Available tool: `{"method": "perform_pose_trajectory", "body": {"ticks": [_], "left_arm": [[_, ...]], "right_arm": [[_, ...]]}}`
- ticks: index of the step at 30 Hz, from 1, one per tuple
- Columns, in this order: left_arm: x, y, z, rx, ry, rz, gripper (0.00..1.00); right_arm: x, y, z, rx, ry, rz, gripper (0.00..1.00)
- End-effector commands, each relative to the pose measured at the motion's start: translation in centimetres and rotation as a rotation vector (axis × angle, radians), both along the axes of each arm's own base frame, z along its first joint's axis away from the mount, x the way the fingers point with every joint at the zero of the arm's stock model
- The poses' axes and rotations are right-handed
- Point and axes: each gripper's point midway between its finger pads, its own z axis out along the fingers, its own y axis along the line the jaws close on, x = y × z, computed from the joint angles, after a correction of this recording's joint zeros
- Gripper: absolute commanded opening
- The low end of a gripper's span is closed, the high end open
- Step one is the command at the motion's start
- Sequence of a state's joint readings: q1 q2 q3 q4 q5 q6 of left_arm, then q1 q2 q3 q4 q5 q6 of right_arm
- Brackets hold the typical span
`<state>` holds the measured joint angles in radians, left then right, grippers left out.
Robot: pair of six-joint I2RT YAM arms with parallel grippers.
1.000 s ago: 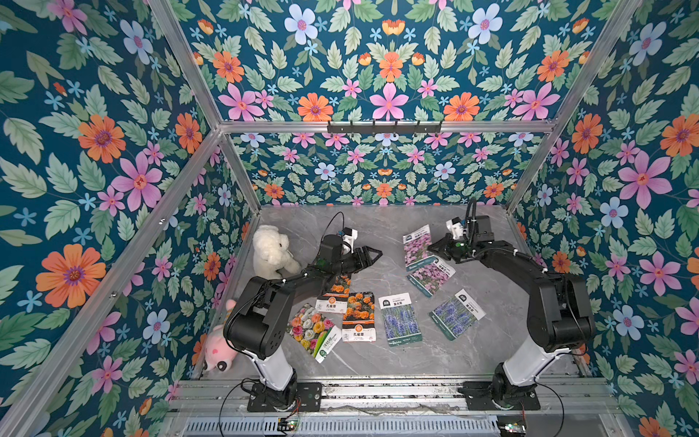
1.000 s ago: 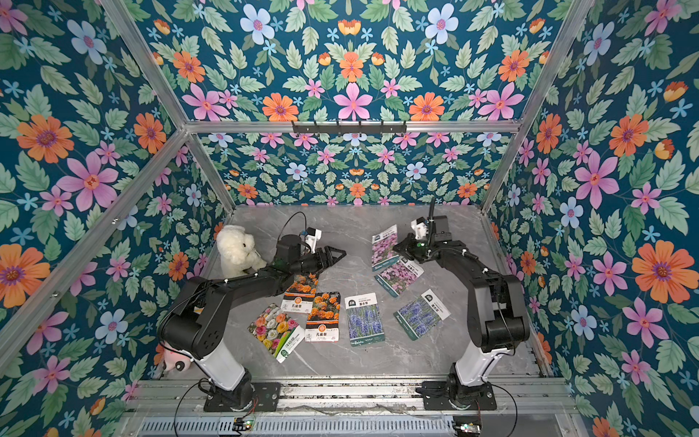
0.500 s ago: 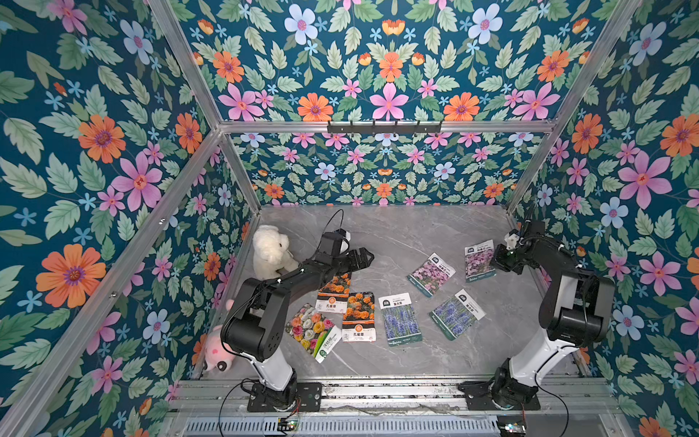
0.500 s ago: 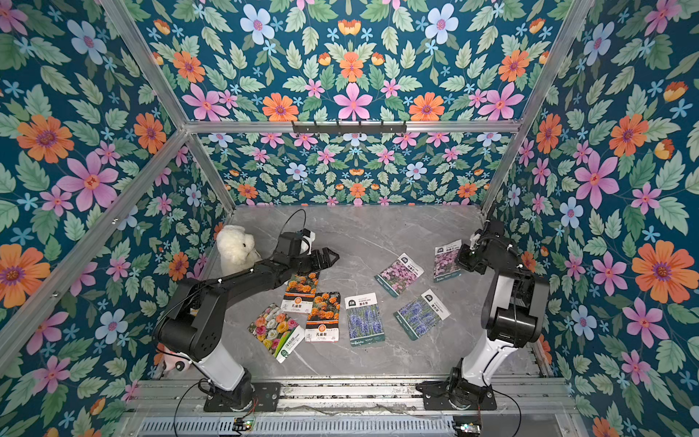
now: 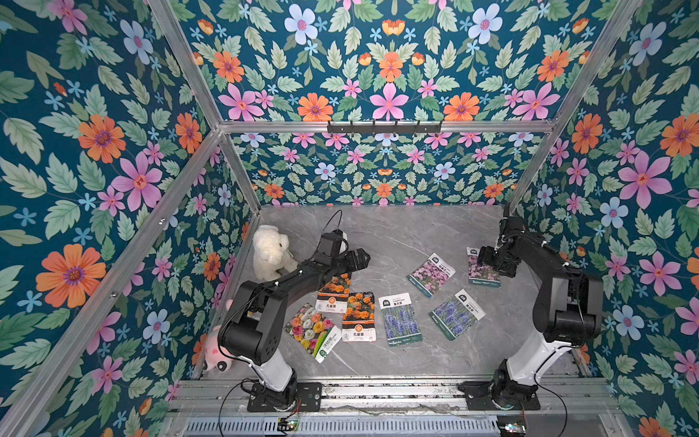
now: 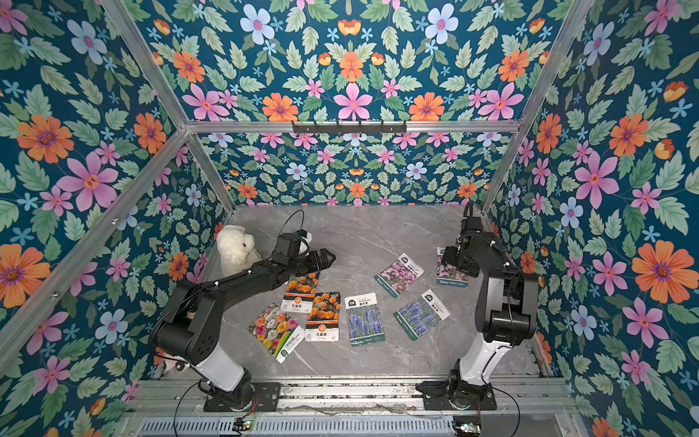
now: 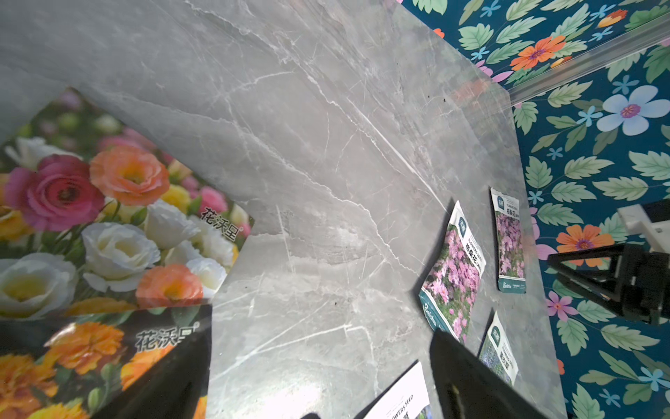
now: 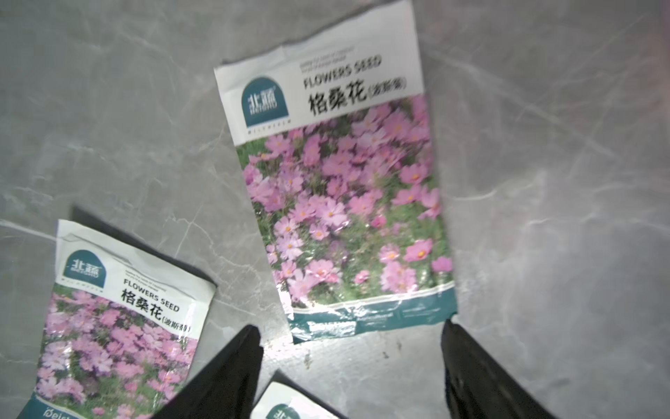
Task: Arrange the seed packets in a row
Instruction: Place the seed packet at the center of the board, then move the seed packet to the center of the board.
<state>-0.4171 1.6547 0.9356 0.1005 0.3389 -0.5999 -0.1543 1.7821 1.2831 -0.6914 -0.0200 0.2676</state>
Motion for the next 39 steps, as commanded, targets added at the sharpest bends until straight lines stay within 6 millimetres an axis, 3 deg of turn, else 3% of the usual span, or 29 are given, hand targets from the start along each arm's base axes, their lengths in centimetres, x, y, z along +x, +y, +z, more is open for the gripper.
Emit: {"method": "perform_pose_trajectory", "body": {"ticks": [1,12,25,29,36,39], "left_arm": [[0.0,0.3,0.0,0.014,-0.006,0.007,1.00],[-0.2,0.5,-0.3,0.012,0.005,0.020,1.00],[0.2,-0.2,0.1,0.006,0.016,-0.011,1.00],[0.4,-0.5,0.5,-0.002,0.019,-0.021,1.00],[0.6,-0.8,1.3,-0.013,0.011,-0.027,1.00],[0.5,-0.8,1.3,-0.017,0.014,-0.026,1.00]], "right_arm": [[-0.6,0.2,-1.4,0.024,0.046,-0.099,0.82],[0.1,0.3,-4.7,0.064,0.137,-0.063,0.77],[-0.1,-6.2,-6.1,0.005,0.223,-0.040,0.77],[0.0,-6.8,-6.4,-0.016,0.210,-0.007,0.77],[-0.2,-9.7,-4.4,-0.235,0.208,-0.124,0.76],[0.6,-8.3,-3.1,-0.225,0.124,-0.139,0.77]]}}
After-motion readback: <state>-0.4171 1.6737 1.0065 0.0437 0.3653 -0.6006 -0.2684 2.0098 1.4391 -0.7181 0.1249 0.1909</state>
